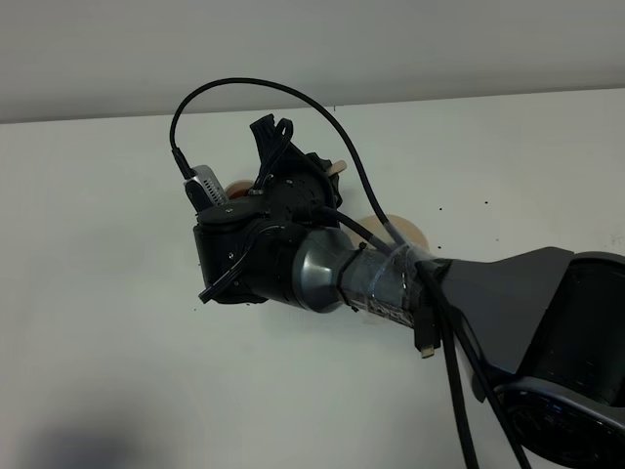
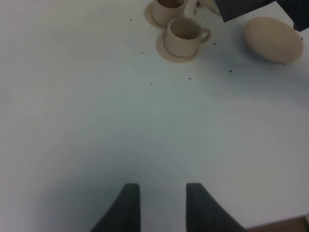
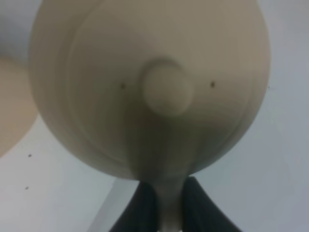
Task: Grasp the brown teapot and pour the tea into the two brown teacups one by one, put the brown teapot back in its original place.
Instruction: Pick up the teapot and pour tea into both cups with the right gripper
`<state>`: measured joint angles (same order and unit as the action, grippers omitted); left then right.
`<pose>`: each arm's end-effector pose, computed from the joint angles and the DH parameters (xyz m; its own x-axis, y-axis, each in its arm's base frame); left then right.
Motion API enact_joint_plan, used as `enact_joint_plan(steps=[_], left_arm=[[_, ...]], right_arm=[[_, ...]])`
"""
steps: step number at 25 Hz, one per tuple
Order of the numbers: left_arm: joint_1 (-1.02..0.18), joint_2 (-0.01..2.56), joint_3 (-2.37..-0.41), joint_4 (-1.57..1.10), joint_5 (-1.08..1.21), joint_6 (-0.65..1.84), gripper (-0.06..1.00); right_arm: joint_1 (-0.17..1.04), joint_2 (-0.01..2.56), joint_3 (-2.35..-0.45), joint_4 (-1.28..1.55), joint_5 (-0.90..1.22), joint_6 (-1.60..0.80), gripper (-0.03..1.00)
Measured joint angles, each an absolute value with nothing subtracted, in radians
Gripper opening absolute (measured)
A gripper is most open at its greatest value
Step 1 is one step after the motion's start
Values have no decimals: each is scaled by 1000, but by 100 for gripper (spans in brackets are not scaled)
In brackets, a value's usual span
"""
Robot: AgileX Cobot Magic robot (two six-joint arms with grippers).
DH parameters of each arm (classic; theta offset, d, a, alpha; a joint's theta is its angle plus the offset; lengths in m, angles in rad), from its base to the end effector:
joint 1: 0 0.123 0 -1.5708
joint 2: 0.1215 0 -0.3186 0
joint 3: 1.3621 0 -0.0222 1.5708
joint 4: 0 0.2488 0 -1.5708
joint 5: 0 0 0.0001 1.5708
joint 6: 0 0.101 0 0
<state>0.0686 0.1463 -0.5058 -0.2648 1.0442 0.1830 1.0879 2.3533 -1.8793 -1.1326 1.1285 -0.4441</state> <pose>-0.0087 -0.0235 0.2806 -0.5420 0.0092 -0.8404 0.1477 0.9854 -0.0845 0.3121 0.4173 0.1946 0.1599 -0.8414 0.5163 -0.5157 -0.5172 -0.6831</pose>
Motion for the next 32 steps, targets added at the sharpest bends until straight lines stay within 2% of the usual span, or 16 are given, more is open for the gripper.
enact_joint_plan(steps=[32], left_arm=[[69,146,-506,-265,1044,182,25]], right_arm=[[1088,2353,-1879,-1184,1141,-449,11]])
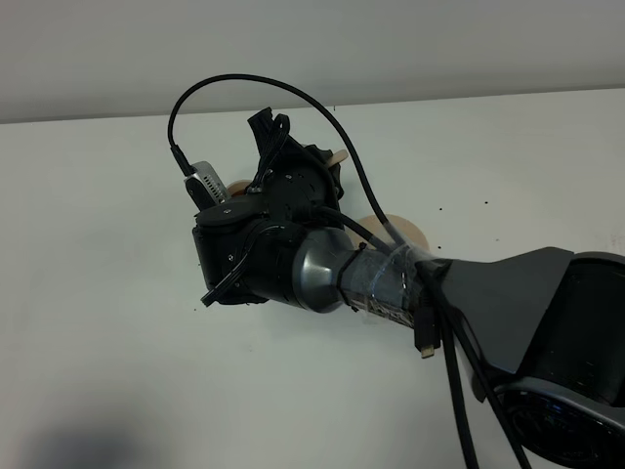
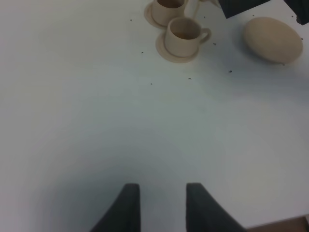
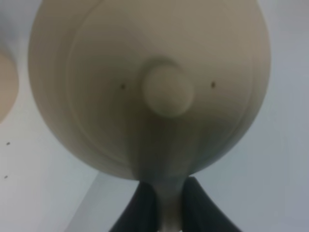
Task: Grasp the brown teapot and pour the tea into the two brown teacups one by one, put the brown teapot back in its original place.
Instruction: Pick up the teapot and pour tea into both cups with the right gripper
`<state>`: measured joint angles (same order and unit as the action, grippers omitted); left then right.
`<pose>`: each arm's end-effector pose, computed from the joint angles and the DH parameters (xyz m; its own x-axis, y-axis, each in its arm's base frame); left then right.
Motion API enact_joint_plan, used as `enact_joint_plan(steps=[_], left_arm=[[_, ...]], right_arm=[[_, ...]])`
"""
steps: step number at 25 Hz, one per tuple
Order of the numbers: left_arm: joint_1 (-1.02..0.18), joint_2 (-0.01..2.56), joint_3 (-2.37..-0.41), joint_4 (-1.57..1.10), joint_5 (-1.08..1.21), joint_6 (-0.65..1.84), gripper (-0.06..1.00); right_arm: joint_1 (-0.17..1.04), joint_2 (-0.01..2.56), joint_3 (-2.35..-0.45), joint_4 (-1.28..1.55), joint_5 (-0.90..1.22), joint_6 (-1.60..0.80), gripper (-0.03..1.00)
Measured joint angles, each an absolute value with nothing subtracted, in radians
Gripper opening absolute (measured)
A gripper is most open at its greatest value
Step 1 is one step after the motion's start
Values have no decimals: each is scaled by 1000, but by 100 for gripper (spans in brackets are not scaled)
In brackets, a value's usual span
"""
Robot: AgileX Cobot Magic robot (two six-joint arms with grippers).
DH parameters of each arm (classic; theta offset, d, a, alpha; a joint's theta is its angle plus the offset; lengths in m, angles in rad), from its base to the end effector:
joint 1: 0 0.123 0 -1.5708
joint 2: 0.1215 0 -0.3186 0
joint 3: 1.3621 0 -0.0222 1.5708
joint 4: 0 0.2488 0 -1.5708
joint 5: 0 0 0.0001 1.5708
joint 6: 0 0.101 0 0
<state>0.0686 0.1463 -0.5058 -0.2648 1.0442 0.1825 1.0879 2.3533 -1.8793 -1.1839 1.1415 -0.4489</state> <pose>-0.0087 -0.0235 0.2806 -0.5420 0.0087 -0.8403 0.1475 0.9854 -0.0849 0.3145 0.4165 0.1988 0.1459 -0.8222 0.5502 -0.4807 -0.5450 -0.6870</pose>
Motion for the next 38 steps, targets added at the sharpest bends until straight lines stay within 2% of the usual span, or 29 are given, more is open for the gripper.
enact_joint_plan(steps=[38], left_arm=[[69,146,-506,-265,1044,183,25]], right_arm=[[1105,2353,-1879,-1225,1147,-452,11]])
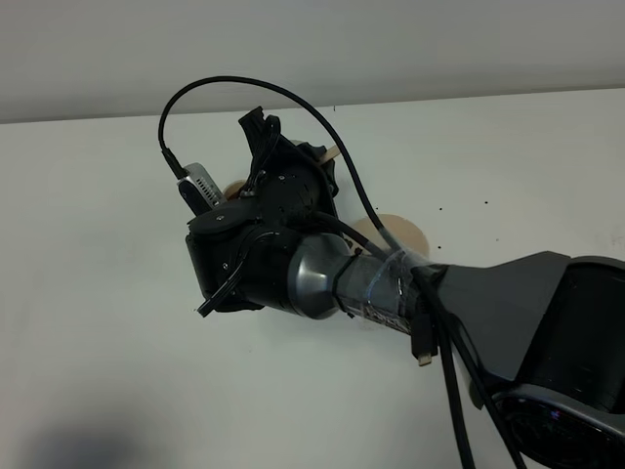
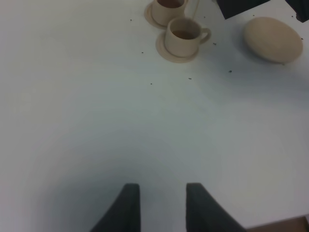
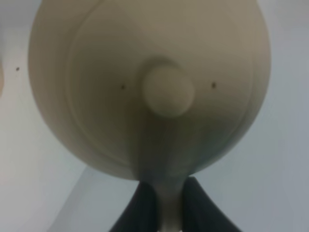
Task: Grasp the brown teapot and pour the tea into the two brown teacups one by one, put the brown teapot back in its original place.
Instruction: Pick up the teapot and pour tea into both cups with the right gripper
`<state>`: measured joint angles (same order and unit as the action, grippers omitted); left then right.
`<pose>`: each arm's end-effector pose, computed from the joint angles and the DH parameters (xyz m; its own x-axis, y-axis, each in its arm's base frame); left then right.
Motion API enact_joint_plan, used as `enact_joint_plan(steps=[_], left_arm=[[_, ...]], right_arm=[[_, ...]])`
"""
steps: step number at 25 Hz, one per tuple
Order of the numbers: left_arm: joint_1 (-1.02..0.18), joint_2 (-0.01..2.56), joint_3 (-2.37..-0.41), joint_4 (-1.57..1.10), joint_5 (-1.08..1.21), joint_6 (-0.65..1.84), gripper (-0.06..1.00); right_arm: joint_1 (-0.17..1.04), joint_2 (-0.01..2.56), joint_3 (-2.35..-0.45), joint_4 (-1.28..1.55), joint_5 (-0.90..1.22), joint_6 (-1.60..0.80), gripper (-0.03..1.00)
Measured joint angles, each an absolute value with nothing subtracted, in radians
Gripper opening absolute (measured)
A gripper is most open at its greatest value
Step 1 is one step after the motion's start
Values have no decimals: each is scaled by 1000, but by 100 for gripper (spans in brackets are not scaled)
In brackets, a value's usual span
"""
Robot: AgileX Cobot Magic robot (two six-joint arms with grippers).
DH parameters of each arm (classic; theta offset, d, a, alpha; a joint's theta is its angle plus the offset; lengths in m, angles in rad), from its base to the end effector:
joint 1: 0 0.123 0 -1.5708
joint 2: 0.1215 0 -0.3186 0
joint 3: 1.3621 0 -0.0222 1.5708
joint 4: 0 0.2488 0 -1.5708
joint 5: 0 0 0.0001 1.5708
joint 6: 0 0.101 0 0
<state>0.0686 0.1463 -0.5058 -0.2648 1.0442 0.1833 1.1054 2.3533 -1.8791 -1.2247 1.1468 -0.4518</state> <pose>-0.0087 -0.0235 0.2806 -0.5419 0.0095 -0.8404 0.1479 0.9854 -0.0843 0.3089 0.4220 0.2021 0.1510 -0.8051 0.5735 -0.4408 -0.5742 -0.6900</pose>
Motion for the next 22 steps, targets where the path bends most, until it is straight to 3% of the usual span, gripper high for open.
enact_joint_plan(steps=[22], left_arm=[[69,146,-506,-265,1044,183,25]], right_arm=[[1146,2353,-1879,-1248,1171,-449,11]])
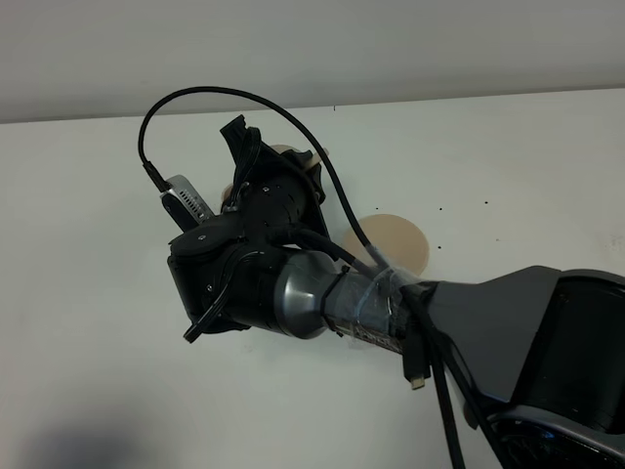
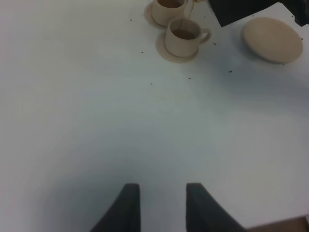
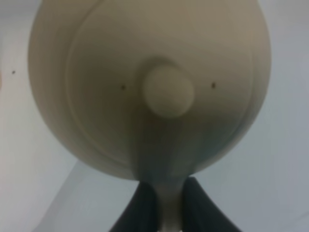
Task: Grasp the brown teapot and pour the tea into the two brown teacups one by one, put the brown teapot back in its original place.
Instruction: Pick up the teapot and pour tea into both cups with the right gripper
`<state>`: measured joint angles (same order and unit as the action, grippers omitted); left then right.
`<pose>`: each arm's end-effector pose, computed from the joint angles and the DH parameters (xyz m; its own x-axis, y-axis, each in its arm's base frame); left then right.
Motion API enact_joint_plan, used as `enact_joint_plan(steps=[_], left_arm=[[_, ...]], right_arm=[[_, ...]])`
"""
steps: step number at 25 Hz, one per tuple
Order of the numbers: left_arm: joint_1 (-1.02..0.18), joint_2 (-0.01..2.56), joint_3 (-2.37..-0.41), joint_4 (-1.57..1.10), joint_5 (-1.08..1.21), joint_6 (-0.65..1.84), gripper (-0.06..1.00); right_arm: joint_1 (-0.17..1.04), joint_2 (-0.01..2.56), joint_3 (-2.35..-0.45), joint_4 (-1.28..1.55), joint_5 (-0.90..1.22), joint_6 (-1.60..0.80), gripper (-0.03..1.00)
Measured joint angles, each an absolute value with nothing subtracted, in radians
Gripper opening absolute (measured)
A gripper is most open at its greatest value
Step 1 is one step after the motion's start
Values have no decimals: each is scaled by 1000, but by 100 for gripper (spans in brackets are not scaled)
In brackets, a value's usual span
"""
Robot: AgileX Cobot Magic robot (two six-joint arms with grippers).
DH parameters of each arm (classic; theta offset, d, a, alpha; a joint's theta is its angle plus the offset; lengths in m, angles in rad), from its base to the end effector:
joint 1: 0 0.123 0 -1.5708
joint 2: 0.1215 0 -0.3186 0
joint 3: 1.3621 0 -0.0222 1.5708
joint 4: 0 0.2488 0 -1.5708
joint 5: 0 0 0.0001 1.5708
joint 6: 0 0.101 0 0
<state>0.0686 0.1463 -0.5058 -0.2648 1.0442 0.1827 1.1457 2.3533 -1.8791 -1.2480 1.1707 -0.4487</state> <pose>-0.0087 -0.0235 0.2806 -0.5420 0.0089 -0.8403 0.1476 0.9854 -0.0848 0.2925 0.4322 0.2046 0.1583 -0.7909 0.5911 -0.4083 -0.5975 -0.6901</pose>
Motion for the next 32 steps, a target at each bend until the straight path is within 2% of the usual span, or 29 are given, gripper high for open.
enact_joint_plan(steps=[32], left_arm=[[69,146,-506,-265,1044,182,25]], right_arm=[[1148,2353,-1879,-1250,1174,-446,11]])
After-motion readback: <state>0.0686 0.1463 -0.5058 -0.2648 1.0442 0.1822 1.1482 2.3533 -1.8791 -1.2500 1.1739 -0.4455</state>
